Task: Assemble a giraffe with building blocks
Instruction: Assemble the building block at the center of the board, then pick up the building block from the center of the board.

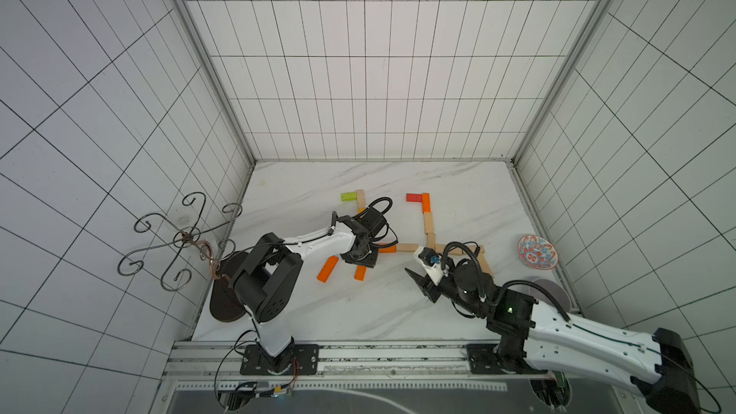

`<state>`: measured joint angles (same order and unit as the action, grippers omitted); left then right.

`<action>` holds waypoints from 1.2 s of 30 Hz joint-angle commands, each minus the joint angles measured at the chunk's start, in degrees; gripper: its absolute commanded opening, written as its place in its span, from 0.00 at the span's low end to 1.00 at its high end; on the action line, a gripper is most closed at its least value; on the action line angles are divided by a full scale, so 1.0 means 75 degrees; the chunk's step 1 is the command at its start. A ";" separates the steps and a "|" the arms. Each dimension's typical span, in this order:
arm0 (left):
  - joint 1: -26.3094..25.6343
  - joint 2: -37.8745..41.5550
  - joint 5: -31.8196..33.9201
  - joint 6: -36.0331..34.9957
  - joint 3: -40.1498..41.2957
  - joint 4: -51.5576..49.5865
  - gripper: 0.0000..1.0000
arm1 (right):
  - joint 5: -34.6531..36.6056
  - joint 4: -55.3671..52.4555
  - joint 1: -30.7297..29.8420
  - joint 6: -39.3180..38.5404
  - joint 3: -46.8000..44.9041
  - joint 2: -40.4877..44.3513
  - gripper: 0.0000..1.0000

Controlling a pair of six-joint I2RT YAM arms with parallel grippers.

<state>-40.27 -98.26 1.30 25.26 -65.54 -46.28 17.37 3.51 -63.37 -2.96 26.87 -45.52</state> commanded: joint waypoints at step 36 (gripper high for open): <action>0.0660 0.8791 0.3014 -0.0689 -0.0206 -0.1136 0.54 | -0.0146 -0.2981 -0.0356 1.0018 0.5737 -0.5886 0.54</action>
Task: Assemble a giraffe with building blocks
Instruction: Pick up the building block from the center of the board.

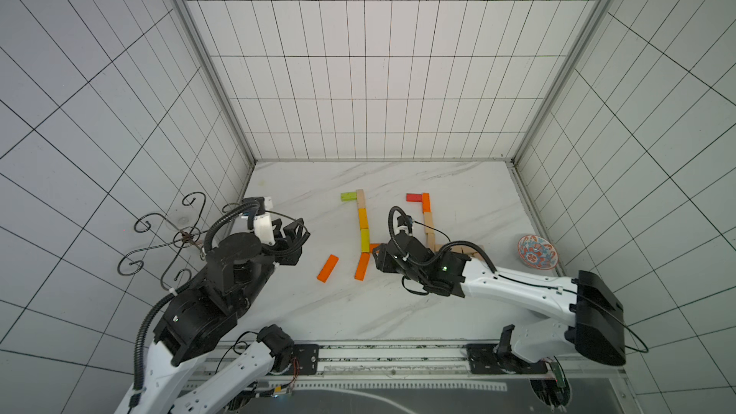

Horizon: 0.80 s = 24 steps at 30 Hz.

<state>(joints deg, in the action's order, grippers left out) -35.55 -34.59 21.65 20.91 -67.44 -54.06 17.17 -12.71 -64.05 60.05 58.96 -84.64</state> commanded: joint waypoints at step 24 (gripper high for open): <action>0.0029 0.1448 0.0225 0.0400 0.1055 0.0154 0.71 | -0.0127 -0.3611 -0.0460 0.3228 0.7357 -0.5865 0.63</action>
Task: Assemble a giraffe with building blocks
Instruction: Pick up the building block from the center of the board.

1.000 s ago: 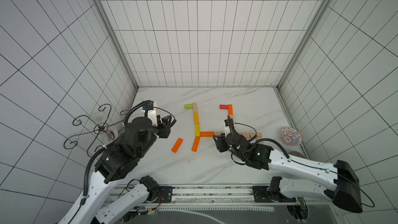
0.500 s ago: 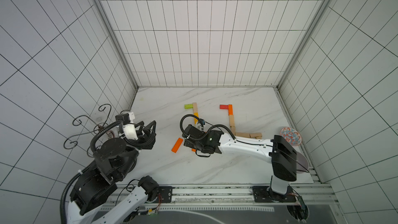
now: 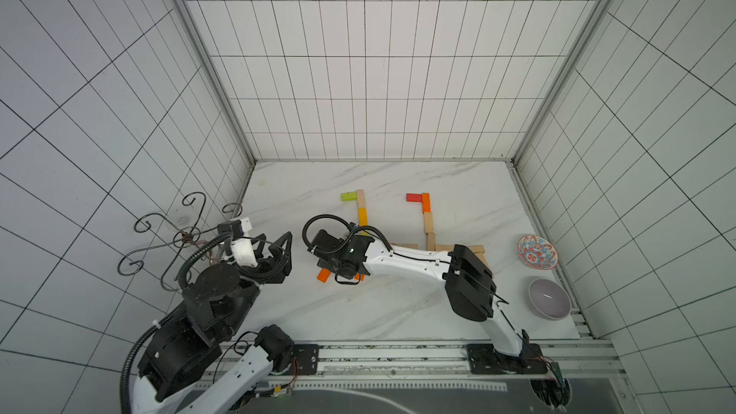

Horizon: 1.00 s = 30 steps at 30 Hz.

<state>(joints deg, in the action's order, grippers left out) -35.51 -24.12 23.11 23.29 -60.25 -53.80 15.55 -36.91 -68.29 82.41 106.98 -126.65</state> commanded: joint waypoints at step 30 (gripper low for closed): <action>0.0023 0.0306 0.0393 -0.0351 0.0126 0.0136 0.75 | 0.0110 -0.2800 0.0200 0.0500 0.3390 -0.2758 0.37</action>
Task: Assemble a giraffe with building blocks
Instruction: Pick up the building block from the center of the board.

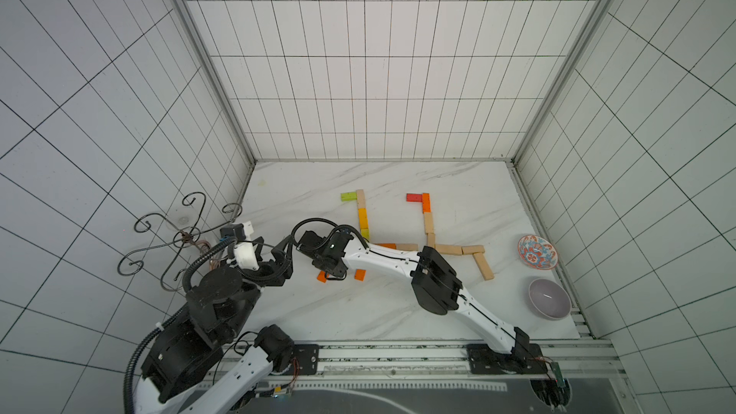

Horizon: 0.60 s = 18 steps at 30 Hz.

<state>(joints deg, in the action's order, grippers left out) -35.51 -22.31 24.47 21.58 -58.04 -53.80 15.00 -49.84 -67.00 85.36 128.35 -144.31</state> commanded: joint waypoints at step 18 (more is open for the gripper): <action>0.0023 0.0042 0.0660 -0.0300 -0.0370 0.0070 0.75 | 0.0074 -0.1625 0.0086 -0.0293 0.0397 -0.0762 0.36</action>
<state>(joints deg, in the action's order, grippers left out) -35.51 -22.31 27.68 20.01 -59.13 -53.65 16.43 -56.64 -67.00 82.72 131.83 -146.04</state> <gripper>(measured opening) 0.746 0.370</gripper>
